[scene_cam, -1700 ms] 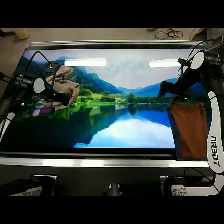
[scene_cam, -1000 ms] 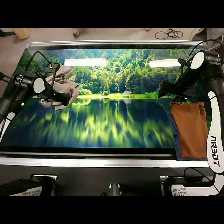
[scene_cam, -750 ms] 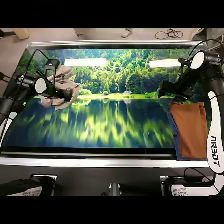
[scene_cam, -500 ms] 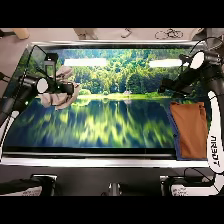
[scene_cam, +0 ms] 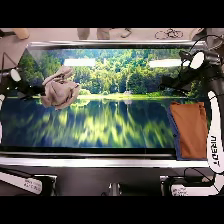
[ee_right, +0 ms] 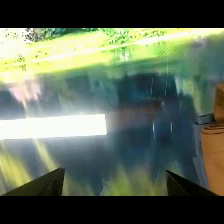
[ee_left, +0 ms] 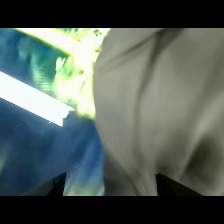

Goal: Fold the shirts.

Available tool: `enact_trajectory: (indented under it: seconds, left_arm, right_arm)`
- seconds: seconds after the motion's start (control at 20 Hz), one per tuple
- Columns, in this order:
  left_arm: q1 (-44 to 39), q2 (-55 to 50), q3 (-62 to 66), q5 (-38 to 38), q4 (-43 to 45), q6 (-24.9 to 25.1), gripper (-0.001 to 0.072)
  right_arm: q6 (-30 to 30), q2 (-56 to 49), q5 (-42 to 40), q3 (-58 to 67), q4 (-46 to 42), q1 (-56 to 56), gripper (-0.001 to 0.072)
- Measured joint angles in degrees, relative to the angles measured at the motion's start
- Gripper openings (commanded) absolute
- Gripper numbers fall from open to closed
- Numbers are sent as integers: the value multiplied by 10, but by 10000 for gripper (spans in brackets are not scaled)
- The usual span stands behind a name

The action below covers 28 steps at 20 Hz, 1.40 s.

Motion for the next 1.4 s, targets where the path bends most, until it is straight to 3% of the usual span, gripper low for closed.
enact_trajectory:
  seconds: [0.1, 0.15, 0.2, 0.25, 0.45, 0.7, 0.95, 1.15, 1.2, 1.25, 1.3, 1.4]
  left_arm:
    - [19, -16, -5, 14, -45, 15, 662]
    - [22, -24, -8, 30, -69, 24, 572]
    - [23, -31, -9, 43, -90, 30, 198]
    - [21, -37, -10, 61, -112, 37, 21]
    - [-2, -10, 5, 117, -188, 99, 18]
    - [-102, 183, 35, 163, -235, 204, 18]
    - [-305, 329, 29, 214, -240, 232, 18]
    - [-449, 304, -34, 273, -215, 220, 19]
    - [-477, 278, -55, 284, -212, 205, 32]
    - [-500, 245, -73, 289, -210, 187, 288]
    - [-517, 212, -85, 295, -214, 170, 692]
    - [-539, 151, -94, 294, -249, 142, 720]
  right_arm:
    - [-1, 0, 0, 0, 0, 0, 671]
    - [-1, 0, 0, 0, 0, 0, 670]
    - [-1, 0, 0, 0, 0, 0, 668]
    - [-1, 1, 0, 0, 1, 0, 668]
    - [-8, 26, 5, 1, -5, 0, 667]
    - [-27, 120, -38, 2, -23, 0, 668]
    - [-32, 234, -43, 2, -28, 0, 669]
    - [-32, 306, -25, 2, -38, 0, 669]
    - [-32, 318, -17, 2, -44, 0, 669]
    - [-31, 329, -10, 2, -52, 0, 669]
    - [-29, 335, 0, 2, -59, 0, 670]
    - [-26, 341, 21, 2, -67, 0, 671]
